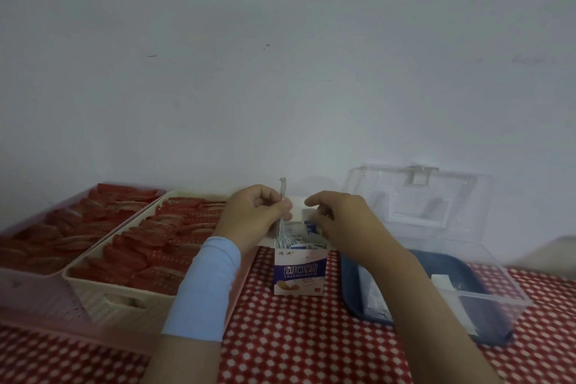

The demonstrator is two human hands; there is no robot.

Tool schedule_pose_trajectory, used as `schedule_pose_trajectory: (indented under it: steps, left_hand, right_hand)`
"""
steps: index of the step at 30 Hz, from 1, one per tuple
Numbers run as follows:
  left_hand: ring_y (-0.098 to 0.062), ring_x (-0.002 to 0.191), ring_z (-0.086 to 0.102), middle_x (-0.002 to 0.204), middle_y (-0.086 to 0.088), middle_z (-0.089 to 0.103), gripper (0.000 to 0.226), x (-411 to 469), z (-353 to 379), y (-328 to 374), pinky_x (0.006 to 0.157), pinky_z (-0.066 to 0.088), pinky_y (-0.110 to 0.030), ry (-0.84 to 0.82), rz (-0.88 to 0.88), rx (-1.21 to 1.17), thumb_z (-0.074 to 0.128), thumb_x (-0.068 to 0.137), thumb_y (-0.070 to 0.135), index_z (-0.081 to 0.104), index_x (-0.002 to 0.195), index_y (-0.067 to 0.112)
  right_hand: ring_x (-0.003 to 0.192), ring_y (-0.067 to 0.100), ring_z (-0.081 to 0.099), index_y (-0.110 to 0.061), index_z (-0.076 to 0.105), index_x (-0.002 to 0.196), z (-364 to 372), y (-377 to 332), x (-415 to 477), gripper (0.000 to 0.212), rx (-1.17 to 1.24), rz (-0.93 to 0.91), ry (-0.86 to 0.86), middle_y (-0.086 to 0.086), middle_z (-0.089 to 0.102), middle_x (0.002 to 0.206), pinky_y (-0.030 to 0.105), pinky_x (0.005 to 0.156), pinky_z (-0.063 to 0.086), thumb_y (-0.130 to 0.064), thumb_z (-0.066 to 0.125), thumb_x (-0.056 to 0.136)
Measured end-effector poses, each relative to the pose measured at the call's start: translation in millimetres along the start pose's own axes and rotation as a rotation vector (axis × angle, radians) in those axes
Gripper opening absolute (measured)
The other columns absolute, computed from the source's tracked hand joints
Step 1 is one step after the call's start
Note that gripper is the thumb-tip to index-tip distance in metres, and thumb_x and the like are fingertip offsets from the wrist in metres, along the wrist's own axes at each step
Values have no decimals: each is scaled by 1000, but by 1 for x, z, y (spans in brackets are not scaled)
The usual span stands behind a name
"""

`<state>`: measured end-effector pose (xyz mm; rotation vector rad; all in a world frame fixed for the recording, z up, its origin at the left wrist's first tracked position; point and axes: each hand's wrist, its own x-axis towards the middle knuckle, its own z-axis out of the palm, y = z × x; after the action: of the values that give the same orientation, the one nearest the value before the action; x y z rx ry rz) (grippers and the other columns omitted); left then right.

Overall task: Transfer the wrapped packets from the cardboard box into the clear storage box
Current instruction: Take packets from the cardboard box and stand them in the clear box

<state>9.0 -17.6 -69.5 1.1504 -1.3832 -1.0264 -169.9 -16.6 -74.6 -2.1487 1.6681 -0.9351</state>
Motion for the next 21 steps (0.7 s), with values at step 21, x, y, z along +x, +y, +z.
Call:
schedule_pose_trajectory:
  steps: [21]
  left_hand:
    - [-29,92,74,103,-19,73,37,-14,6,11,66,62,-35,-455,-189,-615,61,82,24,69,109,0]
  right_hand:
    - [68,2,69,-30,71,99,-21,-35,-13,17,455,-145,221,-20,68,71,20,53,56,-16,63,97]
